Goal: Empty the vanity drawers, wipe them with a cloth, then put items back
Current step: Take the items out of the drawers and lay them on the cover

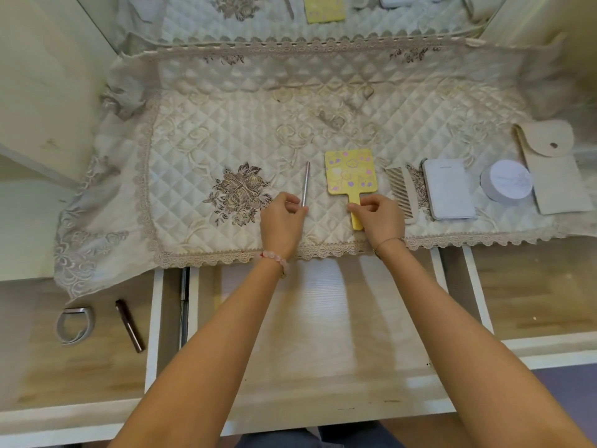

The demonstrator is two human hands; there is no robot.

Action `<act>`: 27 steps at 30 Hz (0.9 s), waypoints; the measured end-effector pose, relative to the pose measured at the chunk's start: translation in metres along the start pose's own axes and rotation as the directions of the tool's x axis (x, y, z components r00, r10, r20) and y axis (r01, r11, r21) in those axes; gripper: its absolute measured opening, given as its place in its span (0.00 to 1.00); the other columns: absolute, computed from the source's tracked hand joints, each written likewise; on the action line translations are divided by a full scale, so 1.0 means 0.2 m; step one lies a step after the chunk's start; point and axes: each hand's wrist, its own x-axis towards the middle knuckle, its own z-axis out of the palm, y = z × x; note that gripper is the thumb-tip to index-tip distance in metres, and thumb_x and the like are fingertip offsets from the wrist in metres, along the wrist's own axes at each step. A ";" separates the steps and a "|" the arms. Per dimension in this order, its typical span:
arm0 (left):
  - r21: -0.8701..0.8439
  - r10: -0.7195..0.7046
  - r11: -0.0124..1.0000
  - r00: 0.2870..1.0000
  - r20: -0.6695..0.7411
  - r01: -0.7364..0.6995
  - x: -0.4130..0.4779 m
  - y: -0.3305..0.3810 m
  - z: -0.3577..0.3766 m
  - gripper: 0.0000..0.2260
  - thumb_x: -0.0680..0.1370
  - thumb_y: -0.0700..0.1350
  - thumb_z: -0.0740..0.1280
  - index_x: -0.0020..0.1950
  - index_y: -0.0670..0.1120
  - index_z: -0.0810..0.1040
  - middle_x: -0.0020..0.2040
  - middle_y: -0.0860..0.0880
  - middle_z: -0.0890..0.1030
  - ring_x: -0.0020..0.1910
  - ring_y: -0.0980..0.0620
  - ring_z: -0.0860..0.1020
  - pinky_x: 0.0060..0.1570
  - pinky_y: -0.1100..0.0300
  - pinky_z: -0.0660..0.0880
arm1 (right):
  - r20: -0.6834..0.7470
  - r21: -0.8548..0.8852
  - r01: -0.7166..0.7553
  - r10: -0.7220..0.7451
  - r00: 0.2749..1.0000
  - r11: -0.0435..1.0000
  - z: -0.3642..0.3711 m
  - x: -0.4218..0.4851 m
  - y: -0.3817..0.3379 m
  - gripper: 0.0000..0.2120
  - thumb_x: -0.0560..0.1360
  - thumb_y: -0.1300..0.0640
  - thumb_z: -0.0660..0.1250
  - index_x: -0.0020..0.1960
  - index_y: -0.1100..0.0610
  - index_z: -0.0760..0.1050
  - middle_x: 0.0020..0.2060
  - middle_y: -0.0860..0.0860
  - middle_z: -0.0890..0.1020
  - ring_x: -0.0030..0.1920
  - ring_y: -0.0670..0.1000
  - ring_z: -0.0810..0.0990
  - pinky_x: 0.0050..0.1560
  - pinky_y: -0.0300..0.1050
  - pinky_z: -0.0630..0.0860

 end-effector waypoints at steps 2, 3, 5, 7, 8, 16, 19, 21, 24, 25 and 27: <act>0.048 0.029 0.998 1.000 0.009 -0.029 -0.01 0.00 0.00 0.06 0.73 0.41 0.70 0.48 0.43 0.77 0.38 0.51 0.78 0.37 0.55 0.76 0.38 0.63 0.72 | -0.022 -0.080 0.041 -0.043 0.999 0.996 0.01 -0.02 0.00 0.16 0.70 0.49 0.71 0.54 0.56 0.79 0.38 0.45 0.77 0.41 0.45 0.75 0.39 0.40 0.68; 0.063 0.041 0.997 0.999 0.012 -0.042 -0.01 0.00 0.00 0.06 0.73 0.41 0.70 0.48 0.43 0.77 0.38 0.51 0.77 0.37 0.55 0.75 0.38 0.63 0.72 | -0.023 -0.115 0.063 -0.066 0.998 0.991 0.01 -0.03 0.00 0.16 0.70 0.49 0.71 0.55 0.55 0.78 0.39 0.45 0.77 0.41 0.45 0.75 0.39 0.39 0.67; 0.073 0.057 0.996 0.998 0.020 -0.058 -0.02 0.00 0.00 0.07 0.73 0.42 0.70 0.48 0.43 0.76 0.37 0.53 0.77 0.37 0.55 0.75 0.38 0.64 0.72 | -0.015 -0.156 0.092 -0.096 0.995 0.983 0.01 -0.04 0.00 0.17 0.71 0.49 0.70 0.56 0.55 0.78 0.42 0.48 0.78 0.42 0.46 0.75 0.40 0.40 0.67; 0.064 0.065 0.996 0.997 0.032 -0.067 -0.02 0.00 -0.01 0.08 0.73 0.43 0.71 0.48 0.43 0.76 0.37 0.53 0.76 0.37 0.56 0.75 0.38 0.64 0.72 | -0.001 -0.179 0.116 -0.118 0.993 0.977 0.00 -0.05 0.00 0.17 0.71 0.49 0.70 0.57 0.56 0.76 0.46 0.51 0.78 0.44 0.48 0.75 0.42 0.42 0.69; 0.059 0.068 0.996 0.997 0.038 -0.070 -0.02 0.00 -0.02 0.08 0.73 0.43 0.71 0.49 0.43 0.76 0.37 0.53 0.76 0.38 0.56 0.75 0.39 0.63 0.73 | 0.007 -0.180 0.133 -0.134 0.991 0.975 -0.01 -0.07 0.00 0.17 0.72 0.50 0.70 0.58 0.56 0.76 0.48 0.53 0.78 0.45 0.49 0.76 0.43 0.44 0.71; 0.264 0.278 0.916 0.953 0.123 -0.302 -0.15 -0.05 -0.18 0.15 0.77 0.47 0.65 0.61 0.43 0.74 0.56 0.47 0.79 0.55 0.51 0.75 0.51 0.59 0.72 | 0.111 -0.245 0.374 -0.357 0.927 0.894 -0.11 -0.23 -0.02 0.23 0.76 0.52 0.64 0.68 0.59 0.68 0.63 0.56 0.74 0.63 0.55 0.71 0.60 0.49 0.69; 0.407 0.401 0.810 0.905 0.142 -0.423 -0.24 -0.07 -0.27 0.17 0.78 0.47 0.64 0.64 0.42 0.73 0.61 0.45 0.77 0.61 0.47 0.72 0.57 0.56 0.68 | 0.153 -0.270 0.508 -0.484 0.861 0.818 -0.13 -0.32 -0.02 0.23 0.77 0.54 0.64 0.69 0.61 0.66 0.65 0.57 0.73 0.66 0.55 0.69 0.65 0.46 0.64; 0.469 0.475 0.740 0.868 0.143 -0.482 -0.32 -0.08 -0.33 0.16 0.78 0.46 0.64 0.63 0.40 0.74 0.59 0.43 0.78 0.60 0.45 0.74 0.59 0.54 0.68 | 0.154 -0.274 0.550 -0.529 0.835 0.789 -0.14 -0.39 -0.01 0.23 0.76 0.55 0.64 0.69 0.61 0.66 0.65 0.57 0.72 0.66 0.56 0.68 0.66 0.44 0.62; 0.553 0.542 0.641 0.824 0.166 -0.533 -0.46 -0.12 -0.40 0.15 0.77 0.47 0.65 0.60 0.40 0.76 0.56 0.43 0.79 0.58 0.44 0.76 0.60 0.51 0.68 | 0.147 -0.287 0.610 -0.596 0.790 0.738 -0.12 -0.49 0.00 0.22 0.76 0.56 0.66 0.67 0.62 0.68 0.63 0.58 0.74 0.64 0.57 0.71 0.66 0.45 0.63; 0.575 0.554 0.614 0.814 0.173 -0.540 -0.50 -0.14 -0.42 0.15 0.77 0.47 0.65 0.60 0.40 0.76 0.56 0.43 0.80 0.59 0.44 0.76 0.60 0.50 0.69 | 0.153 -0.293 0.633 -0.618 0.771 0.717 -0.12 -0.53 0.01 0.22 0.76 0.56 0.66 0.67 0.63 0.68 0.62 0.58 0.74 0.63 0.58 0.71 0.66 0.47 0.64; 0.608 0.563 0.577 0.805 0.187 -0.545 -0.58 -0.18 -0.46 0.17 0.76 0.48 0.66 0.60 0.39 0.76 0.57 0.43 0.79 0.60 0.44 0.75 0.62 0.48 0.69 | 0.172 -0.301 0.660 -0.642 0.747 0.688 -0.11 -0.61 0.04 0.22 0.76 0.56 0.66 0.67 0.63 0.68 0.62 0.59 0.74 0.63 0.58 0.72 0.66 0.49 0.65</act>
